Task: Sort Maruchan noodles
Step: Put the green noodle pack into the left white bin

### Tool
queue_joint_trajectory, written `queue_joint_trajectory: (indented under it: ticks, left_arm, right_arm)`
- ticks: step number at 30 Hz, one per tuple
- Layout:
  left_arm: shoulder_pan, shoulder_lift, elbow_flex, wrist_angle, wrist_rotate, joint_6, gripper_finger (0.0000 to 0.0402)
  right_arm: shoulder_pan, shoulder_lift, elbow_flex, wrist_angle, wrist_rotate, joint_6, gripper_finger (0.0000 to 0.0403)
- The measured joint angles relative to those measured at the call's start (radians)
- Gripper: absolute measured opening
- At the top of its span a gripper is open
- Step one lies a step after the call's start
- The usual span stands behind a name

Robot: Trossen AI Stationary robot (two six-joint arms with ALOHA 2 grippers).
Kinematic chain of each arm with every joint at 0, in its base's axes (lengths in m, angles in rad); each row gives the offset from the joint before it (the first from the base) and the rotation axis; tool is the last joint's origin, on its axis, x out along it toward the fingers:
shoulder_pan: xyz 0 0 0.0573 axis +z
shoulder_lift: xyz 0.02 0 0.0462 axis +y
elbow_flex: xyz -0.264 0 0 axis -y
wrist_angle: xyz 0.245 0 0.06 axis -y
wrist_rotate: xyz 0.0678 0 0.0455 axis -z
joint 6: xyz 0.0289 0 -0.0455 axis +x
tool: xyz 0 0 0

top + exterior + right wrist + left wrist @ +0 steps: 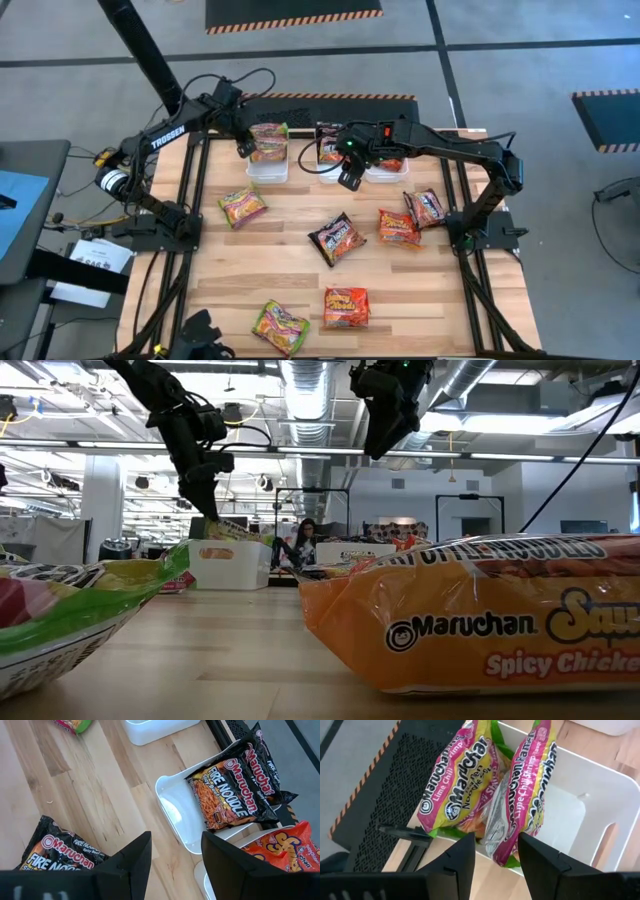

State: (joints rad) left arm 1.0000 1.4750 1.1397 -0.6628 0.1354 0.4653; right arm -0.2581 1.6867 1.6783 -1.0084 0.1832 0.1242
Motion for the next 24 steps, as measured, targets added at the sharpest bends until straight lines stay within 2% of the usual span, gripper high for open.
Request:
queue_joint_trajectory:
  ticks: [11,15,19,24]
  left_arm:
    - [0.001,0.0,0.004,0.038,-0.082,-0.01,0.0135]
    - [0.001,0.0,0.042,0.022,-0.065,-0.017,0.0135]
    - [0.002,-0.001,0.112,-0.03,0.066,-0.046,0.0135]
    - [-0.005,-0.002,0.159,-0.16,0.413,-0.147,0.0135]
  right_arm:
    - [0.0,0.0,0.0,0.0,0.0,0.0,0.0196]
    - [0.0,0.0,0.0,0.0,0.0,0.0,0.0196]
    - [0.0,0.0,0.0,-0.001,-0.001,0.0,0.0196]
    - [0.0,0.0,0.0,-0.005,-0.001,0.001,0.0196]
